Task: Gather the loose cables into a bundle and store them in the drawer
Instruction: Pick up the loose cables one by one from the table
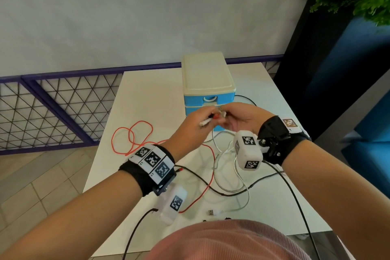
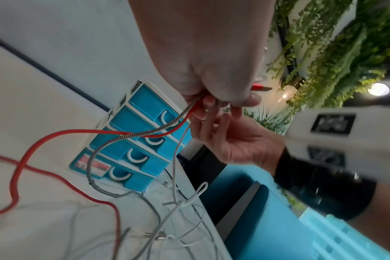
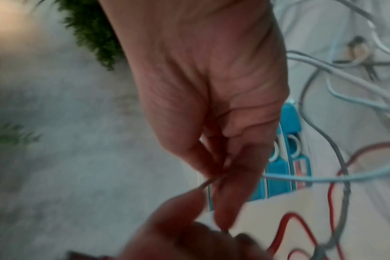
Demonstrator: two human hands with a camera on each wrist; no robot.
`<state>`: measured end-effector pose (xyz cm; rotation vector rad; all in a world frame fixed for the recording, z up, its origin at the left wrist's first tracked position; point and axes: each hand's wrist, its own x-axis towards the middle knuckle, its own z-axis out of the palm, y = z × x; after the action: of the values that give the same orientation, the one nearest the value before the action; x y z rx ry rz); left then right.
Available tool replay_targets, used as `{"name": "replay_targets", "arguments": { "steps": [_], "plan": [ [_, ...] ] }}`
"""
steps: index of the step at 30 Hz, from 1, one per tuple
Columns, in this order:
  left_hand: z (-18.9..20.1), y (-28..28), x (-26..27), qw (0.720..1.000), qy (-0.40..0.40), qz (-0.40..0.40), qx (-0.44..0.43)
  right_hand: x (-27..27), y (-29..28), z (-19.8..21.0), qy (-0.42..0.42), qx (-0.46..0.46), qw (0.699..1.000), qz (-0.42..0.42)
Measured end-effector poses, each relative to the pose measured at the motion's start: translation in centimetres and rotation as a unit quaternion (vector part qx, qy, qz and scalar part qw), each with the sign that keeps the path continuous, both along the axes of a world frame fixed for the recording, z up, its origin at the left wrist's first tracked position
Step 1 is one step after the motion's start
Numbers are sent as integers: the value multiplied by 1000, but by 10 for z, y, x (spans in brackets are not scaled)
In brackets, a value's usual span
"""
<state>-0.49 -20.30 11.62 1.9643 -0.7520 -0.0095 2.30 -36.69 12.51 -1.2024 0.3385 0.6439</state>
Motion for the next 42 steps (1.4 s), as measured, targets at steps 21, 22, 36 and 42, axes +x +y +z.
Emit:
{"name": "replay_targets", "arguments": {
  "steps": [21,22,36,42],
  "plan": [
    [24,11,32,834,337,151,-411,-11,14,-14,-357,-371,837,186],
    [24,12,32,835,333,151,-411,-12,13,-15,-343,-376,838,195],
    [21,21,30,853,342,114,-378,-22,19,-57,-330,-524,669,412],
    [16,41,35,859,337,146,-356,-7,-14,-33,-351,-434,794,240]
  ]
}}
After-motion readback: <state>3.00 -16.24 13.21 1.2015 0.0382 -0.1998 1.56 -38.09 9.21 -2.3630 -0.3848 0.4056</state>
